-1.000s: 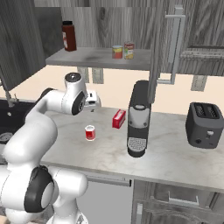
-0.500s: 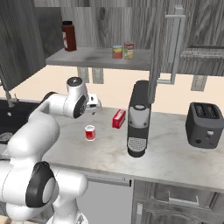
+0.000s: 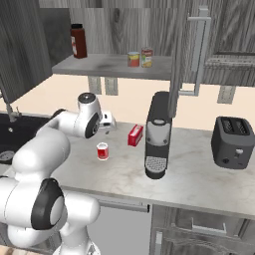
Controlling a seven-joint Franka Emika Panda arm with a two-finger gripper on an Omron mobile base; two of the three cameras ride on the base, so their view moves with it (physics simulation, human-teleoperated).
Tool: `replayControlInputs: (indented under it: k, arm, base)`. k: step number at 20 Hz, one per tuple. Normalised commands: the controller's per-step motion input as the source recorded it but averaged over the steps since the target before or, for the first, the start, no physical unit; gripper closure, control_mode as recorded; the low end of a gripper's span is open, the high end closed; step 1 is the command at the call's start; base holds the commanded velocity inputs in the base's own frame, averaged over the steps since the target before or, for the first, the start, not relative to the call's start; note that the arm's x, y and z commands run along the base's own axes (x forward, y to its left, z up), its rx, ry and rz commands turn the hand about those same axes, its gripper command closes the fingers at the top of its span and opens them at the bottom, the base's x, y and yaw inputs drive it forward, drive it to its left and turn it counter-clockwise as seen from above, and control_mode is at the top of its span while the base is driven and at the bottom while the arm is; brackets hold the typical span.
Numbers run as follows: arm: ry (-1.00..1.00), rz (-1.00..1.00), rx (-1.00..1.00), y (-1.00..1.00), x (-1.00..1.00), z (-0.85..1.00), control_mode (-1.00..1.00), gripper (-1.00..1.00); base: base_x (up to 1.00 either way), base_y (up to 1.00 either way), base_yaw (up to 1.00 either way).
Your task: Pick the cans from the counter and place them in their designated side in the cabinet.
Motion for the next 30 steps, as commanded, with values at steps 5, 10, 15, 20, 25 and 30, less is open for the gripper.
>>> replayControlInputs:
  k: [5,10,15,20,25,30]
  arm:
    - [0.01,0.0,0.0,0.0,0.09,-0.2,-1.0,-1.0]
    - [0.02,0.0,0.0,0.0,0.07,-0.18,-1.0,-1.0]
    - [0.03,0.0,0.0,0.0,0.04,-0.19,-1.0,-1.0]
    - [0.03,0.0,0.0,0.0,0.06,-0.2,-1.0,-1.0]
    - [0.03,0.0,0.0,0.02,0.1,-0.18,-1.0,-1.0]
    - [0.03,0.0,0.0,0.06,0.15,-0.21,-1.0,-1.0]
  base:
    - [0.0,0.0,0.0]
    - [0.0,0.0,0.0]
    - [0.0,0.0,0.0]
    - [0.0,0.0,0.0]
    - [0.0,0.0,0.0]
    - [0.0,0.0,0.0]
